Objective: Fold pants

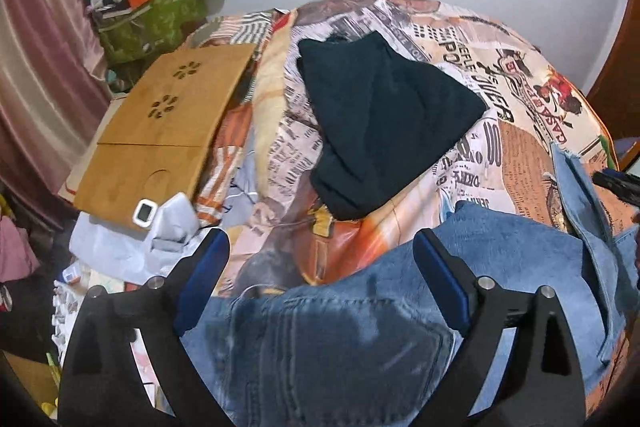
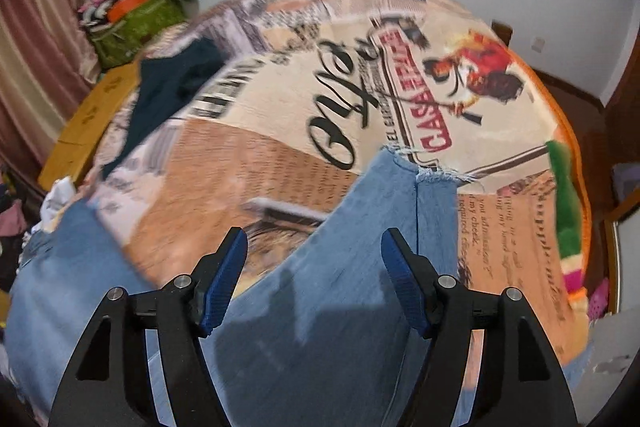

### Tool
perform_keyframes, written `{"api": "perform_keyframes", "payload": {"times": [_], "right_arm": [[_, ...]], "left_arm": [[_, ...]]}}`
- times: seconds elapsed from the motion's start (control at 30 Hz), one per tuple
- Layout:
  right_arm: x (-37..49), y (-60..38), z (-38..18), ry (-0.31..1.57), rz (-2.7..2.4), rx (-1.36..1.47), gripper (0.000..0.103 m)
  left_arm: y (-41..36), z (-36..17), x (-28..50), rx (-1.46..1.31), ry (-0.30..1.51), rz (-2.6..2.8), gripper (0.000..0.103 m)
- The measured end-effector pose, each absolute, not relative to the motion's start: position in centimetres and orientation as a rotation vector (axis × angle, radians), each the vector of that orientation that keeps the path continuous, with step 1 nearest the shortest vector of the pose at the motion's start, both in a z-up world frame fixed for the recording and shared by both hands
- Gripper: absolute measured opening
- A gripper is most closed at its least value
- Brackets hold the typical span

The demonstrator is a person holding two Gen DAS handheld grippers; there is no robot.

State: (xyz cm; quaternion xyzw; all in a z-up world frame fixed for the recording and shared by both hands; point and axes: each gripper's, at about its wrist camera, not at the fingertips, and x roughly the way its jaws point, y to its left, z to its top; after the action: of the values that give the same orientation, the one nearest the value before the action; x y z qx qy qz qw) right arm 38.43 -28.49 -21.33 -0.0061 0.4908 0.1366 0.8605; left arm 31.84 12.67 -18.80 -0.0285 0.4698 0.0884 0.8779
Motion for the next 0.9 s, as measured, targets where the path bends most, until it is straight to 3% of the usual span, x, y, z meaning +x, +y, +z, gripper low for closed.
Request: {"api": "perform_keyframes", "payload": {"times": [0.33,0.4,0.47,0.53,0.73,0.9], "right_arm": [[46.6,-29.3,-28.6,1.197,0.205,0.003,0.064],[46.9,-29.9,-28.8,1.177,0.221,0.050,0.055],[46.9,-30.4,-28.9,1.169,0.212,0.074,0.028],[46.7,-30.9,-29.2,1.168,0.199,0.093,0.013],[44.5,-31.6,-26.9,1.124,0.184,0.065,0.007],[39.5,-34.8,-20.0,1.016,0.200,0.098,0.006]], "left_arm": [[12.0,-22.4,34.9,-0.004,1.046,0.185,0.094],[11.7,-22.6,35.0,0.011,1.046,0.186,0.093],[11.5,-22.7,35.1,0.016,1.048,0.179,0.093],[10.8,-22.7,35.1,0.023,1.054,0.166,0.094],[8.4,-21.7,34.4,0.065,1.054,0.124,0.094],[5.6,-20.3,33.0,0.080,1.050,0.084,0.094]]}}
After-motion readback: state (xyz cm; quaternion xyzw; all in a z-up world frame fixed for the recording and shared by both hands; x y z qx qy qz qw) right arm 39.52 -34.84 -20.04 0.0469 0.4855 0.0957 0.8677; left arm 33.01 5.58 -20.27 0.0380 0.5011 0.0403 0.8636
